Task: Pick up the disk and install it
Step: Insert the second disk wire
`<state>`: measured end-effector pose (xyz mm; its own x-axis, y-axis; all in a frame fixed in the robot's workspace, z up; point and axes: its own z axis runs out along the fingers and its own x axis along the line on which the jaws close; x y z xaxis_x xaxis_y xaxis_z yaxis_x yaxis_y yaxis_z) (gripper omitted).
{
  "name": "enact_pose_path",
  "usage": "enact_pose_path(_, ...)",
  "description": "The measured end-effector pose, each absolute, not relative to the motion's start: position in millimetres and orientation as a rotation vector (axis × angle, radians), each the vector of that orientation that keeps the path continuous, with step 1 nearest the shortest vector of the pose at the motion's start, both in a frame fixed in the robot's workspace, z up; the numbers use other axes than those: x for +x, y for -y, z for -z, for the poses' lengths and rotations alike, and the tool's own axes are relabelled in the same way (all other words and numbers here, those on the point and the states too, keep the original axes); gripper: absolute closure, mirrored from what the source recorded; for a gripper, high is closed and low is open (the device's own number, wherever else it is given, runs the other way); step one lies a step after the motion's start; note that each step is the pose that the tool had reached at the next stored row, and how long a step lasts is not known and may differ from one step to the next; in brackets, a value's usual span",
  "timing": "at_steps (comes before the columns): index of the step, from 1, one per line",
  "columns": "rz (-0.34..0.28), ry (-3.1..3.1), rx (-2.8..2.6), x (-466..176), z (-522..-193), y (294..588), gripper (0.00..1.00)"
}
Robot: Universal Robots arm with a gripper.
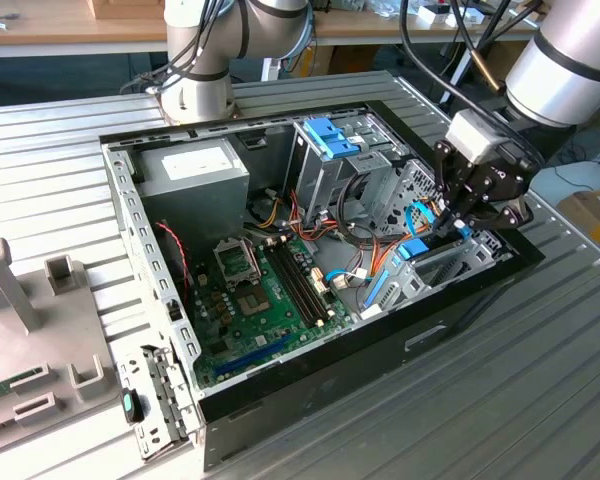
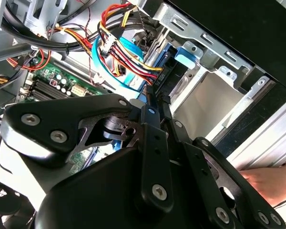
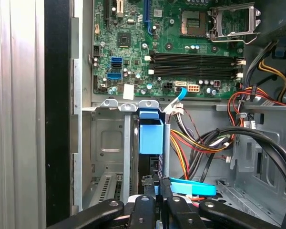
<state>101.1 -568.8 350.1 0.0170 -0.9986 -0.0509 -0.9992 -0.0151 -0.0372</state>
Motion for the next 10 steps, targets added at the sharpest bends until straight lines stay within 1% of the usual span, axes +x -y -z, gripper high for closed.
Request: enact_pose_path(10,-0.016,-2.160,-2.195,101.1,-345.9,568.8,0.84)
